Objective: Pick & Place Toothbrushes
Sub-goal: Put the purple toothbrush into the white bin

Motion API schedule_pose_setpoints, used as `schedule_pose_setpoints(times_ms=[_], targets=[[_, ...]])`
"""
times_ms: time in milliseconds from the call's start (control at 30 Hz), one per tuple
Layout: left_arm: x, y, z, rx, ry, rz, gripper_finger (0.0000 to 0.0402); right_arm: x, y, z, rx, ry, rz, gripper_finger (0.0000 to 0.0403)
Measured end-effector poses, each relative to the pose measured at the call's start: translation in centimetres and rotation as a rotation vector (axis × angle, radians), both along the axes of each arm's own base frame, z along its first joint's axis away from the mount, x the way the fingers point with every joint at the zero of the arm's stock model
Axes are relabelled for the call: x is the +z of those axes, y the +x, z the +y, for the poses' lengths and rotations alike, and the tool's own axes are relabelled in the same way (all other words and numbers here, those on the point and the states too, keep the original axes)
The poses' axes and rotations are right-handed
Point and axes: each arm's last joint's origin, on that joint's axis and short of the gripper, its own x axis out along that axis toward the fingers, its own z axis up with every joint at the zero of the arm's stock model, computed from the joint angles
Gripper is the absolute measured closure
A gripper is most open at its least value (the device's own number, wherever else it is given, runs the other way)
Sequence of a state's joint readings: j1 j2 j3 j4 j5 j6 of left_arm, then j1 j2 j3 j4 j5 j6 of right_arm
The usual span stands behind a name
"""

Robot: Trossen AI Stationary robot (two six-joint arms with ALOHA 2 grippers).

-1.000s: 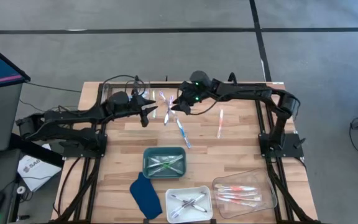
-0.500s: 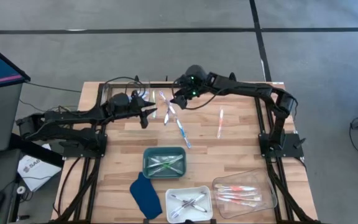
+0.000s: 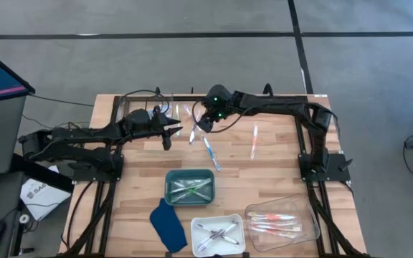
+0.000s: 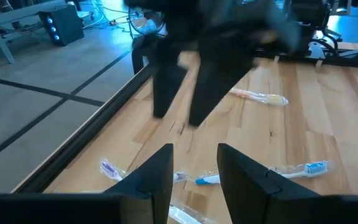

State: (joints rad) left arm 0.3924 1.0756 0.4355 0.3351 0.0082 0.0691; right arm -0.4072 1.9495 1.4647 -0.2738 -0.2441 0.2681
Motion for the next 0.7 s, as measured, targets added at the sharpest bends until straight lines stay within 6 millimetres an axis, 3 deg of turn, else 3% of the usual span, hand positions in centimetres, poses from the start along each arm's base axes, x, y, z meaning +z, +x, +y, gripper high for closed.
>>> schedule_pose_setpoints(times_ms=[233,533,700], targets=[[0.1,0.2,-0.4,-0.019,-0.005,-0.006,0.0284,-2.9,1.0,-1.1,-0.048,0.055,0.057,0.0143],[0.1,0.2,-0.4,-0.020,-0.002,-0.006,0.0284,-2.9,1.6,-0.4,-0.078,0.023,0.053,0.0143],[0.1,0.2,-0.4,-0.020,-0.003,-0.005,0.0284,-3.9,2.0,0.5,-0.063,0.047,0.090,0.0143]])
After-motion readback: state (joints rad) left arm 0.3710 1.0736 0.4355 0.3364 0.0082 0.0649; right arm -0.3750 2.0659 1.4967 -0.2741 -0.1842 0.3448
